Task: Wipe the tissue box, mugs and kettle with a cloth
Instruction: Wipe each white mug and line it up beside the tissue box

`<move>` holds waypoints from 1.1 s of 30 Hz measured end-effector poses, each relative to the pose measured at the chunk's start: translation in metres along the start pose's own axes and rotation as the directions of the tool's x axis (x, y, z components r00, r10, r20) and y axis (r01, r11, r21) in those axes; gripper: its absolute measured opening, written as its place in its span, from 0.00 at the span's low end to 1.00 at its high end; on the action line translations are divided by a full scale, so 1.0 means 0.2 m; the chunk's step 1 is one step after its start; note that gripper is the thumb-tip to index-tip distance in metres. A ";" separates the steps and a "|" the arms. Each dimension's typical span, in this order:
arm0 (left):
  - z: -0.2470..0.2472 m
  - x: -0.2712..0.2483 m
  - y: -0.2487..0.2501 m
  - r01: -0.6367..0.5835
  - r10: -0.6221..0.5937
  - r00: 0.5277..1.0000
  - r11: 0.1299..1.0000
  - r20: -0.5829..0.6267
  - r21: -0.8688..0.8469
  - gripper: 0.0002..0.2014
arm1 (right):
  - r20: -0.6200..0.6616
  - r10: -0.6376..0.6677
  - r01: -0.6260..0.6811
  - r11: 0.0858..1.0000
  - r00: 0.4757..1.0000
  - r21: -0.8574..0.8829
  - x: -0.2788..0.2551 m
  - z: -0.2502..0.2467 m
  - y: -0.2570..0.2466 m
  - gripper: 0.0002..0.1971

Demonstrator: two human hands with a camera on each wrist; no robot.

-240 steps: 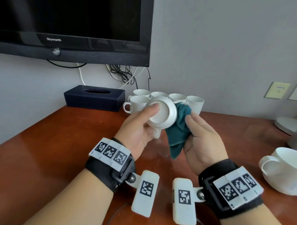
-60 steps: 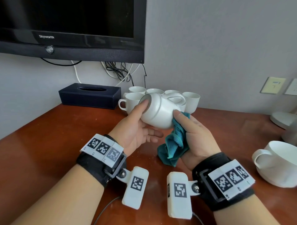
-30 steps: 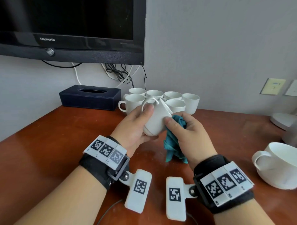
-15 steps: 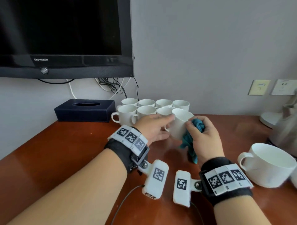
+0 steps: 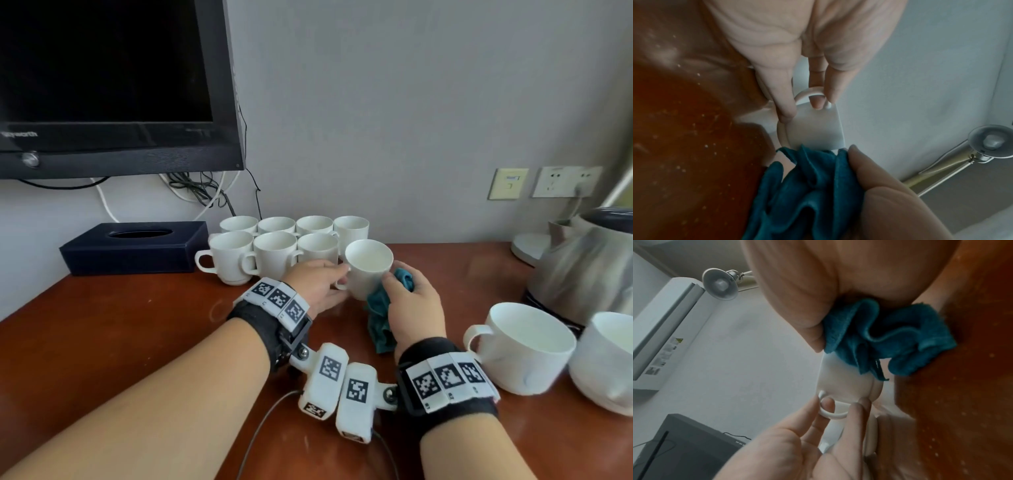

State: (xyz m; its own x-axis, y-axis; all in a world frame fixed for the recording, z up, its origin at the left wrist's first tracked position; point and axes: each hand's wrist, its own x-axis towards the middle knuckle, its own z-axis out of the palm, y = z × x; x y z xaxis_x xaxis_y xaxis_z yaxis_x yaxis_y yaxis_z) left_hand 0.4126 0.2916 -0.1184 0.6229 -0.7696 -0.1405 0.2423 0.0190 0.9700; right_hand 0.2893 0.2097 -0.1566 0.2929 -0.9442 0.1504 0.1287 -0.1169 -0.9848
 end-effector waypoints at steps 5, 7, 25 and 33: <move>-0.01 0.05 -0.02 -0.021 0.021 1.000 0.999 0.001 0.044 0.07 | 0.026 0.058 -0.058 0.998 0.998 0.029 0.01 0.00 0.01 0.12; -0.02 0.08 -0.02 -0.043 0.043 0.999 0.986 0.004 0.160 0.09 | 0.038 0.068 -0.069 0.997 0.997 0.029 0.02 0.00 0.01 0.12; -0.07 0.22 0.07 -0.100 0.120 0.993 0.762 0.011 0.640 0.07 | 0.120 0.161 -0.163 0.987 0.980 0.005 0.15 0.07 0.04 0.16; -0.04 0.24 0.08 -0.126 0.089 0.992 0.796 0.091 0.591 0.16 | 0.167 0.146 -0.149 0.989 0.975 0.004 0.25 0.10 0.03 0.19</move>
State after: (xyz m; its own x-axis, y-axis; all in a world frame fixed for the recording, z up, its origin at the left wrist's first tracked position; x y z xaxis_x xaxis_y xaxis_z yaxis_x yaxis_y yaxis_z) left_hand 0.4528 0.2598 -0.1110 0.5715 -0.8199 -0.0350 -0.3254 -0.2655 0.9075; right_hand 0.3236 0.1686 -0.1526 0.4630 -0.8862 0.0176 0.0877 0.0260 -0.9958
